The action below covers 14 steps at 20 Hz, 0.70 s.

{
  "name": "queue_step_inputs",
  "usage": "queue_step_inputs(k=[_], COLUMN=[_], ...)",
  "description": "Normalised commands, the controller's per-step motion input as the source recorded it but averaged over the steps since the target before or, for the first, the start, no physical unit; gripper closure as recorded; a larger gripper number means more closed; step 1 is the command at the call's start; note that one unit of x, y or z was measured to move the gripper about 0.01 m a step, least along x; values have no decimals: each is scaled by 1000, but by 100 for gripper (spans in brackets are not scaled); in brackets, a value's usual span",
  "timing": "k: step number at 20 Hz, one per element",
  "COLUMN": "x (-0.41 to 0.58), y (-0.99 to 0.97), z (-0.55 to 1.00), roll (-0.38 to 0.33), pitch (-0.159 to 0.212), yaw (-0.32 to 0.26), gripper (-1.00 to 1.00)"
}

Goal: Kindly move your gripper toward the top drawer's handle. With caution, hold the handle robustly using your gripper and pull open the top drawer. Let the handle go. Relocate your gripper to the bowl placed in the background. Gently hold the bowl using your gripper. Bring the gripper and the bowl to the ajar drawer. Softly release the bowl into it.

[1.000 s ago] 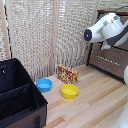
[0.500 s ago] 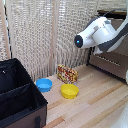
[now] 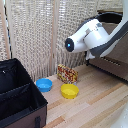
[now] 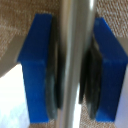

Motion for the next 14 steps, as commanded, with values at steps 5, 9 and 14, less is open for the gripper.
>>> queue_step_inputs(k=[5, 9, 14], x=[47, 69, 28], y=[145, 179, 218], z=[-1, -21, 0], roll=[-21, 0, 0], pitch=[14, 20, -2], yaw=[55, 160, 129], gripper=[-100, -100, -100])
